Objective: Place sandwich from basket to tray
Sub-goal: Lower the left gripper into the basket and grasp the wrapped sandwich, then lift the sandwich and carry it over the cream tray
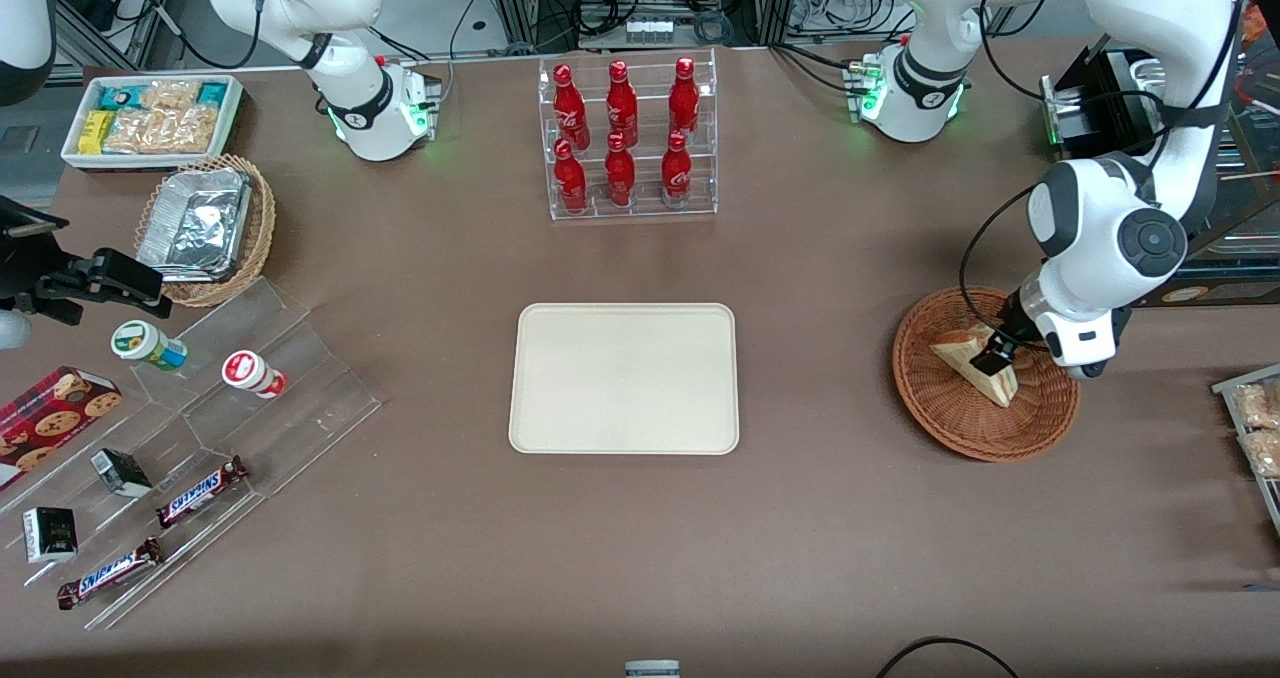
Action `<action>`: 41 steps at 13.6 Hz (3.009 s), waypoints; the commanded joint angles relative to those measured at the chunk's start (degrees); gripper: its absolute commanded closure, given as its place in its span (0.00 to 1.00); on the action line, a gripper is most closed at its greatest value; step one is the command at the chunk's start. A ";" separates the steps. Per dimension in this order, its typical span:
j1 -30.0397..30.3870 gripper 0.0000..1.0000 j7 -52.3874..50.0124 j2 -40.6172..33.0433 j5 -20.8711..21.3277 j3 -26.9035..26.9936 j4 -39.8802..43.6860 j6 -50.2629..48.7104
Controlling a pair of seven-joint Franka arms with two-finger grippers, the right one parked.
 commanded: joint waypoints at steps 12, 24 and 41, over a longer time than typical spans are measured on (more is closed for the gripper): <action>-1.30 0.83 -0.92 0.93 0.13 0.35 0.36 -1.00; -21.49 0.83 -1.00 -4.69 2.77 0.26 23.13 -34.85; -42.96 0.82 -0.92 19.11 2.77 0.26 32.01 -8.66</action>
